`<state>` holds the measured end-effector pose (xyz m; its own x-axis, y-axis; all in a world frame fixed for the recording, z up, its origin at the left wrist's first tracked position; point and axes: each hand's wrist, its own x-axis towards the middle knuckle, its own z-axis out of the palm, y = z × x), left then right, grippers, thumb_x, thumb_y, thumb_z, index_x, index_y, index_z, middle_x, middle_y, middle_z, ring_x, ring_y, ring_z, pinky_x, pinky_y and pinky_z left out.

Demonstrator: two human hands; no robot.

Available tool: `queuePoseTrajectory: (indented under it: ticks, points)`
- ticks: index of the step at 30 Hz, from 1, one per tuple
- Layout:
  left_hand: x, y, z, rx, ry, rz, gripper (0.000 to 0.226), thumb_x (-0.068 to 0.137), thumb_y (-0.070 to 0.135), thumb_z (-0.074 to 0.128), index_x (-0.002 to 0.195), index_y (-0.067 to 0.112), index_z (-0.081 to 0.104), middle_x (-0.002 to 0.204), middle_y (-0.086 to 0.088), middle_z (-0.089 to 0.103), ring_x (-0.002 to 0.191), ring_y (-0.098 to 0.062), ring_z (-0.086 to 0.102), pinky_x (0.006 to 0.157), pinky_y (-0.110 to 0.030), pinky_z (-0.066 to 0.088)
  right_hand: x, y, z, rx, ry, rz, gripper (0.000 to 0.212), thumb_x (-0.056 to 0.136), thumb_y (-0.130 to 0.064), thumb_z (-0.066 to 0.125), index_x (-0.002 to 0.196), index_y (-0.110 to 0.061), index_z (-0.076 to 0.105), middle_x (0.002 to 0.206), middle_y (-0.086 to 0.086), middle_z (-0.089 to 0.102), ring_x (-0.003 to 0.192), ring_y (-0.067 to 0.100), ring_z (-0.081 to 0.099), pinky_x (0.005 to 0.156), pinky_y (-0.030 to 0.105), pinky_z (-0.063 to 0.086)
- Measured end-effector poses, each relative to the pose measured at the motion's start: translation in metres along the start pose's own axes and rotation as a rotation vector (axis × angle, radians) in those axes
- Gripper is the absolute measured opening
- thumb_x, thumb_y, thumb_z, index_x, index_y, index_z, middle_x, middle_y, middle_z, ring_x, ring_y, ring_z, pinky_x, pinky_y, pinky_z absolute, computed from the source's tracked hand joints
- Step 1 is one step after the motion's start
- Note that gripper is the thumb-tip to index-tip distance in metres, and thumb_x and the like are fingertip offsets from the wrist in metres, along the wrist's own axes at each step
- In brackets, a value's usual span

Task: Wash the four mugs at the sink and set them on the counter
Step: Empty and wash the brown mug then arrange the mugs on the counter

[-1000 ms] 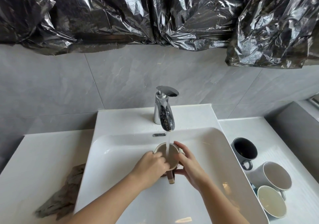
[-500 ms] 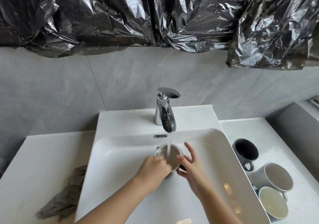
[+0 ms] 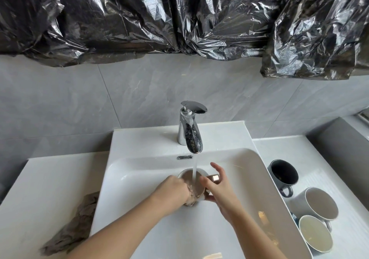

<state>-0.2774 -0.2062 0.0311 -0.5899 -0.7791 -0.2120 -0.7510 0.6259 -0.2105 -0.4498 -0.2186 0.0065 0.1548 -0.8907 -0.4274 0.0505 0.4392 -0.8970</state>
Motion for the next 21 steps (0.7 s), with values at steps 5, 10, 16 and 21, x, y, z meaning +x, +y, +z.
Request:
queuePoseTrajectory:
  ticks: [5,10,16,21]
  points:
    - [0.006,0.013,0.013,-0.053,0.02,0.002,0.039,0.027,0.026,0.089,0.056,0.027,0.063,0.047,0.011,0.053,0.046,-0.005,0.055,0.036,-0.014,0.031,-0.007,0.015,0.007,0.208,-0.064,0.078,0.068,0.074,-0.019,0.067,0.136,-0.029,0.039,0.099,0.012,0.069,0.079,0.019,0.066,0.089,0.053,0.056]
    - [0.0,0.012,0.008,-0.069,0.046,-0.013,0.027,0.066,0.017,0.08,0.089,0.027,0.069,0.097,0.007,0.069,0.103,-0.014,0.063,0.056,-0.024,0.044,-0.005,0.0,0.002,-0.018,-0.184,0.096,0.061,0.07,-0.038,0.07,0.127,-0.026,0.054,0.103,0.013,0.072,0.081,0.027,0.07,0.076,0.047,0.059]
    - [0.006,0.005,-0.014,-0.027,-0.17,0.016,0.025,0.082,-0.01,0.049,0.086,0.014,0.056,0.096,-0.01,0.068,0.094,-0.031,0.064,0.05,-0.028,0.025,0.0,0.008,0.009,-0.033,-0.12,0.094,0.085,0.06,-0.039,0.069,0.139,-0.033,0.037,0.128,0.004,0.06,0.086,0.011,0.069,0.068,0.028,0.056]
    - [-0.002,0.012,0.003,-0.126,0.069,0.016,0.028,0.054,0.034,0.085,0.068,0.029,0.061,0.065,0.013,0.06,0.074,-0.009,0.061,0.049,-0.02,0.038,-0.005,0.011,0.007,0.209,-0.107,0.129,0.052,0.08,-0.032,0.065,0.129,-0.022,0.055,0.119,0.017,0.063,0.09,0.025,0.066,0.073,0.049,0.058]
